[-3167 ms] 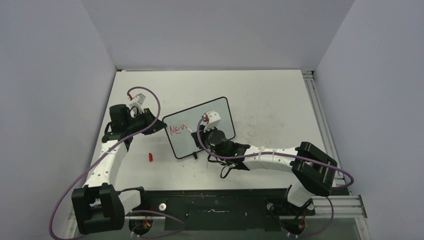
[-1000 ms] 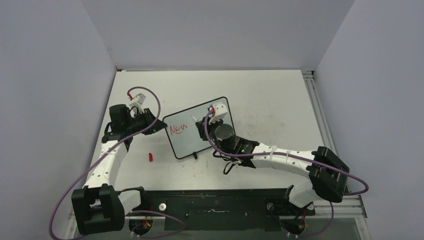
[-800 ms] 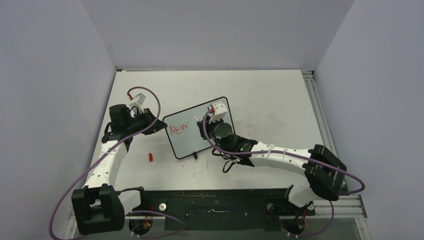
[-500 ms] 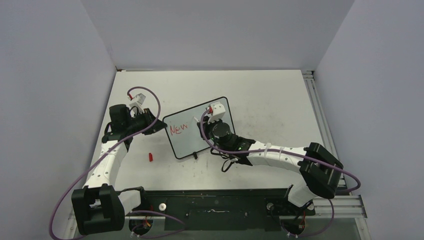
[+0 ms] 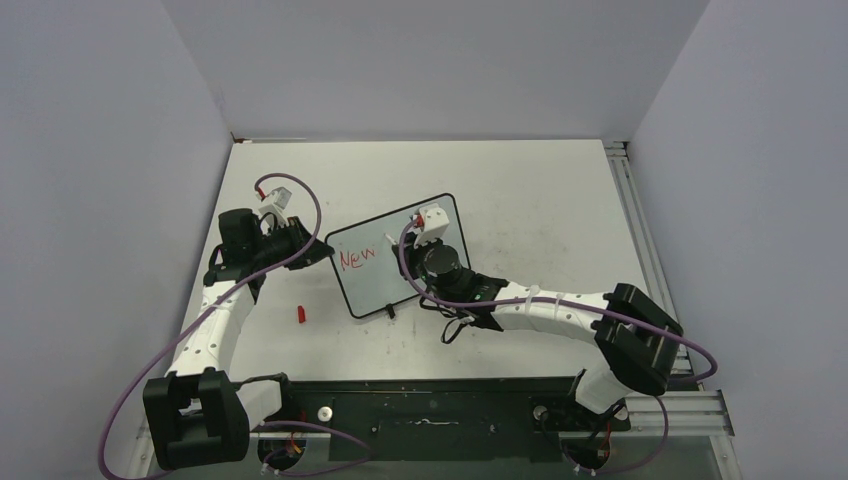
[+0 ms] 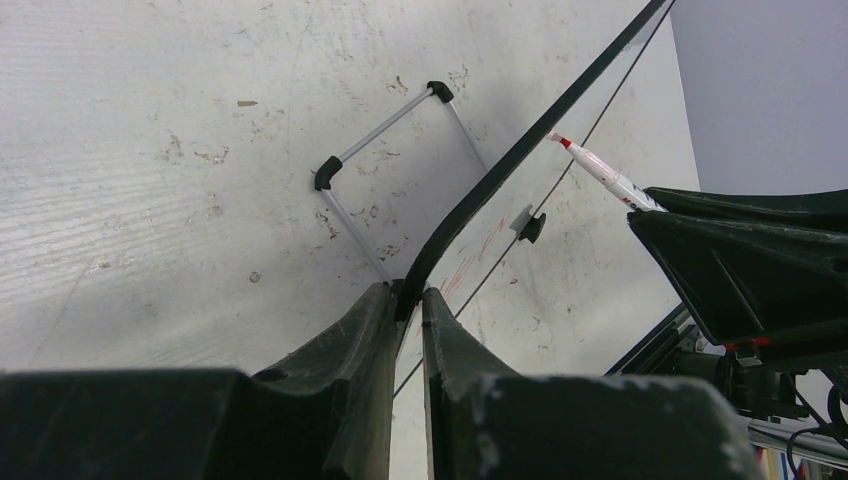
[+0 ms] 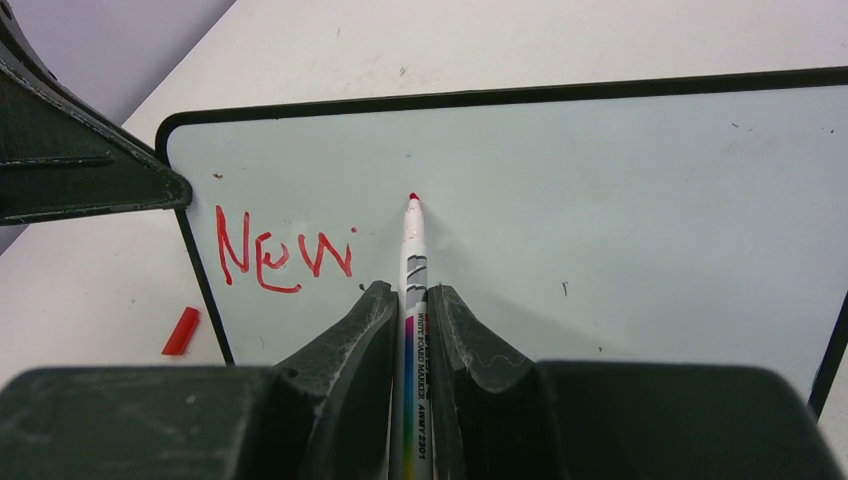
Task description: Write a sentence on the whiteboard
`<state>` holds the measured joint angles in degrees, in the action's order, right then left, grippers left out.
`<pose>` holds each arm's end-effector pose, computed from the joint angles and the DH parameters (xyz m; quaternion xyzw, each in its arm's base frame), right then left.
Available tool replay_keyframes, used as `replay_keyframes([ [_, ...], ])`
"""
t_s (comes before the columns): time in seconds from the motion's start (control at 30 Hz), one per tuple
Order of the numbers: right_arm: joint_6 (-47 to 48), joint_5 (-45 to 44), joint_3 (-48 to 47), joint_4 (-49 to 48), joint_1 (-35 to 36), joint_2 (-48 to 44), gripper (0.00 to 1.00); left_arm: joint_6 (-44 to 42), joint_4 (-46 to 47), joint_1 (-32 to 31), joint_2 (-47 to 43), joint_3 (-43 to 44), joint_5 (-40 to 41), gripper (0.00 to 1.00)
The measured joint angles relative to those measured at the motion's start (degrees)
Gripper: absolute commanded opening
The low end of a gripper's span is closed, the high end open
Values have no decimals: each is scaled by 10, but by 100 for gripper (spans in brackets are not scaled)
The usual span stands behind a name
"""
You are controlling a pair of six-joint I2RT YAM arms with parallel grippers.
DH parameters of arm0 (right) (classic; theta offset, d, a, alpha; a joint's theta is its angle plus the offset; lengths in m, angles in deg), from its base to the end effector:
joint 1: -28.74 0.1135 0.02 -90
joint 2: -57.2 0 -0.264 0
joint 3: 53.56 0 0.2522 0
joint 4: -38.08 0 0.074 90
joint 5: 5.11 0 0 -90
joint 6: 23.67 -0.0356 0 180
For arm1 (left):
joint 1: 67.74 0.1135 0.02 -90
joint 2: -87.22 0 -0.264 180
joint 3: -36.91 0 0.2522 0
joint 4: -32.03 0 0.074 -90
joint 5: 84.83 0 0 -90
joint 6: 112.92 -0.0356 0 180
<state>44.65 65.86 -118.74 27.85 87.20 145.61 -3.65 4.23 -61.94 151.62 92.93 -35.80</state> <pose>0.1926 0.2916 0.2537 -0.1459 0.7649 0.2962 0.5531 0.2380 0.0007 0.2553 -0.0267 0.8498 -0.3596 0.3844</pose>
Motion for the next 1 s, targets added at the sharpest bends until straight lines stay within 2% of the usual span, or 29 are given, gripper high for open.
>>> replay_keyframes([
  [0.67,-52,0,64,-12,16,-14,5,0,0,0,0,0,3,10],
  [1.0,-53,-3,70,14,25,-40,5,0,0,0,0,0,1,10],
])
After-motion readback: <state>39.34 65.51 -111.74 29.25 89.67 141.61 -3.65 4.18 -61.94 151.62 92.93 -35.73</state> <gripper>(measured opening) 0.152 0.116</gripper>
